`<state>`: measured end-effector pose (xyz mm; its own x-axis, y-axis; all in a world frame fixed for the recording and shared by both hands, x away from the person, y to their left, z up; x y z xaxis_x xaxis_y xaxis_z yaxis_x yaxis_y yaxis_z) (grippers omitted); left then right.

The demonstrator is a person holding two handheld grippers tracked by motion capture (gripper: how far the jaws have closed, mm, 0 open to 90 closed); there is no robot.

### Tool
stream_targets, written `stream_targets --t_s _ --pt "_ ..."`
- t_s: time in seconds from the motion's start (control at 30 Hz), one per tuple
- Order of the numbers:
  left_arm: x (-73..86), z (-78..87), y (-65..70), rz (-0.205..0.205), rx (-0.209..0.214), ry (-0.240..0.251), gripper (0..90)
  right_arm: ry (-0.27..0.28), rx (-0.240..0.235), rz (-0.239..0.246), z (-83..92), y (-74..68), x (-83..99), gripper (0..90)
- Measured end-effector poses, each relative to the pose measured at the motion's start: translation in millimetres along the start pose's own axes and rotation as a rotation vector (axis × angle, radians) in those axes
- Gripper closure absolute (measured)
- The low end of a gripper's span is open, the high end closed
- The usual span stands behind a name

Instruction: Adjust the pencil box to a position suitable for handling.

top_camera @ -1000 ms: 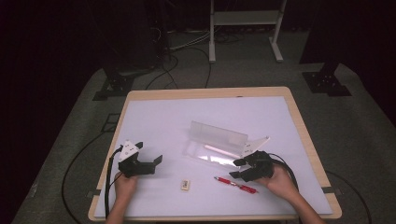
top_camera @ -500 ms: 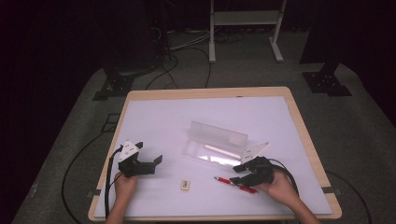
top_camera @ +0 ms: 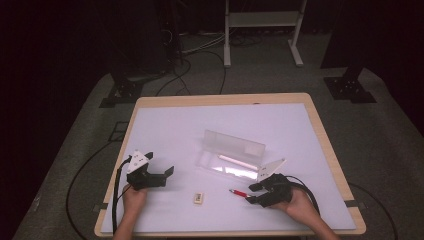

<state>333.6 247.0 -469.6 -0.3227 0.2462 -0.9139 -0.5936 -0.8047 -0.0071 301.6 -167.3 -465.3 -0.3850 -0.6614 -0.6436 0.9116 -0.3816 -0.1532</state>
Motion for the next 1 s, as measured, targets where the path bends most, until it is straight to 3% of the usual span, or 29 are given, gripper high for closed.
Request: stream_targets --t_s 0.53,1.0 --pt "0.0 0.0 0.0 0.000 0.000 0.000 0.0 -0.021 0.009 0.019 -6.1 -4.5 3.1 62.5" --pt "0.0 0.0 0.0 0.000 0.000 0.000 0.0 -0.024 0.076 0.057 -6.8 -7.8 3.3 74.6"
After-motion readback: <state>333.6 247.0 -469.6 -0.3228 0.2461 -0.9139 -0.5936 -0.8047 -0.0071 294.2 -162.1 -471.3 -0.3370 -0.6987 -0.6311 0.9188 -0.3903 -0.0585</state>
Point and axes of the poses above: each handheld gripper's, and its own axes: z roughly backward along the jaws, x roughly out of its underside, y roughly to its right, the point moved 1 cm from there along -z, roughly forward along the jaws, and after that the axes turned 1 degree about -z, right-handed, at the moved point
